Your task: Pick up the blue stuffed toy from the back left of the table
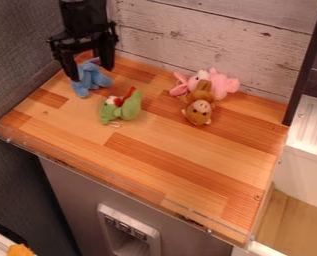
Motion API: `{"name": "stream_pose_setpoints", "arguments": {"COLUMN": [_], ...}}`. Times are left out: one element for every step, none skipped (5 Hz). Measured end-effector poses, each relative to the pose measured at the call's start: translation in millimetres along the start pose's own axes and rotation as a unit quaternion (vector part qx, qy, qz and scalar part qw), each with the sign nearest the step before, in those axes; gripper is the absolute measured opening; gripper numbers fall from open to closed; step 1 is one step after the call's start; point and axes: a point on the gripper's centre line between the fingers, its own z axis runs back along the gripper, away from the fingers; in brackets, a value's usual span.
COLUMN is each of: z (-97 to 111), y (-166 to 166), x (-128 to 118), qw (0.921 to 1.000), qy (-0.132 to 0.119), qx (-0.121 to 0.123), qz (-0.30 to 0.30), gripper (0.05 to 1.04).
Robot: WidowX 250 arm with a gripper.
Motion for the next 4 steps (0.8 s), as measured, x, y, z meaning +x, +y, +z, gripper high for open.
{"name": "stream_pose_setpoints", "arguments": {"z": [0.1, -1.1, -6.5, -10.4], "y": [-2.5, -8.3, -14.2, -23.7], "x": [11.0, 19.9, 26.4, 26.4], "qw": [1.0, 0.9987, 0.9919, 0.9807], "qy": [0.001, -0.004, -0.001, 0.0], "qx": [0.002, 0.002, 0.008, 0.011], "qz": [0.002, -0.051, -0.127, -0.195], "gripper": [0.999, 0.999, 0.999, 1.0]}}
